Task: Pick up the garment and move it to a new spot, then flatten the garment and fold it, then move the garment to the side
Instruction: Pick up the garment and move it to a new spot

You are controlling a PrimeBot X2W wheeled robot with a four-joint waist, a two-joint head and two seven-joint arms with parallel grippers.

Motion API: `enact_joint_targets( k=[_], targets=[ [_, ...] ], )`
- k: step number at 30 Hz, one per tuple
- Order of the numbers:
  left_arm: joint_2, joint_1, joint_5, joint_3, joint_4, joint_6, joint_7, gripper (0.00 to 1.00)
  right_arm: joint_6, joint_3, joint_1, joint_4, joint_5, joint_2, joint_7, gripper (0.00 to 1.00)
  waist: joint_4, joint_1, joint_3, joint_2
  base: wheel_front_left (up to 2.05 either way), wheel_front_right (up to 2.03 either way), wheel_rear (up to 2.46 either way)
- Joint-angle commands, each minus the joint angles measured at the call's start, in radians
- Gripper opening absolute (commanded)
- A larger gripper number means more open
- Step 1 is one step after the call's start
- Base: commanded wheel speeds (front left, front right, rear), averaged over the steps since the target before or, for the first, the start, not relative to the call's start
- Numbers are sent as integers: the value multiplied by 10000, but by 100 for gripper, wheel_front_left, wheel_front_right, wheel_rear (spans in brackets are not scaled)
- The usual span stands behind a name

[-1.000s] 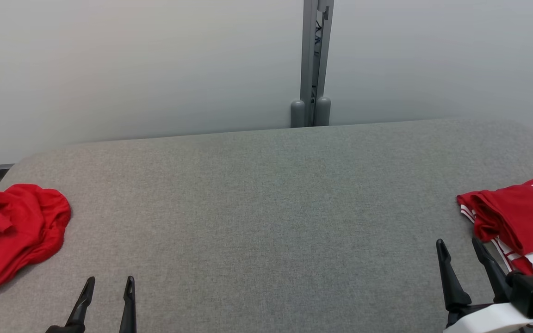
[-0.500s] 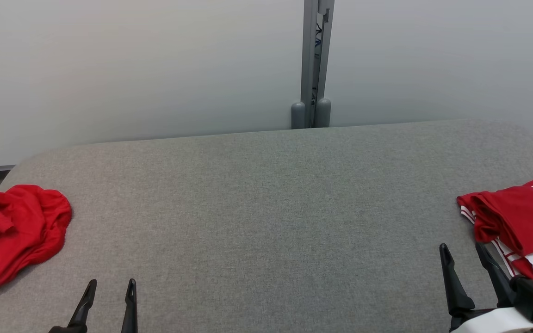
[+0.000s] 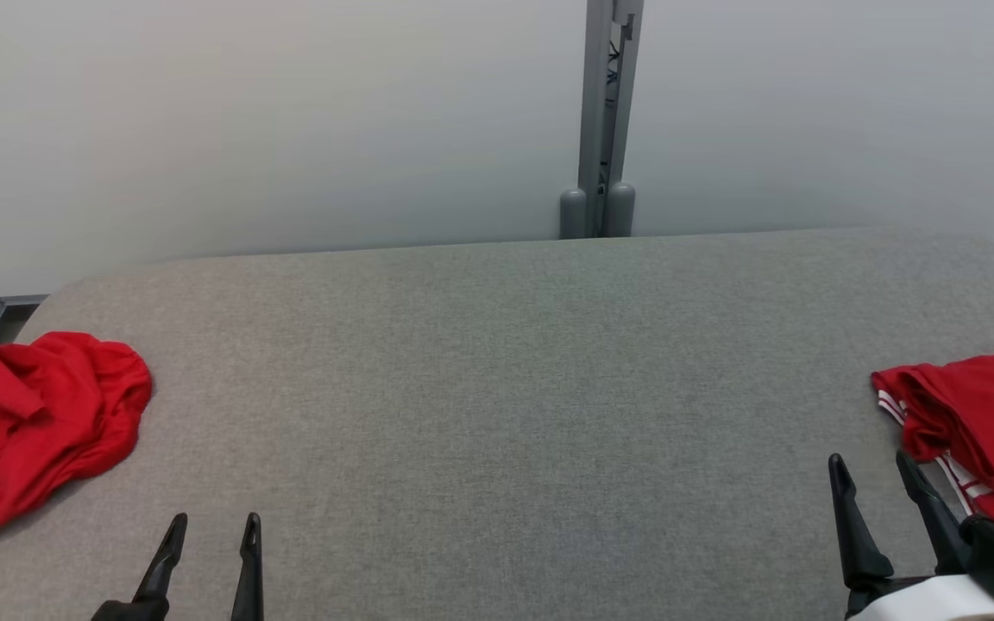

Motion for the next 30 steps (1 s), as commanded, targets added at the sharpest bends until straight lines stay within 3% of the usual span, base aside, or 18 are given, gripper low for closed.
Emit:
enact_joint_targets(
  k=[1, 19, 30],
  targets=[
    [59, -256, -6, 29, -30, 50, -7, 100, 1, -17, -8, -111, -41, -19, 15, 100, 249, 0, 18, 0, 0, 0, 0],
    [470, -706, -332, 644, -54, 86, -152, 100, 1, 571, -86, -402, 374, -21, 10, 100, 3351, 0, -121, 0, 0, 0, 0],
    [543, -732, -356, 671, -41, 139, -227, 100, 1, 744, -92, -288, 444, -23, -54, 100, 3976, 0, -181, 0, 0, 0, 0]
  ],
)
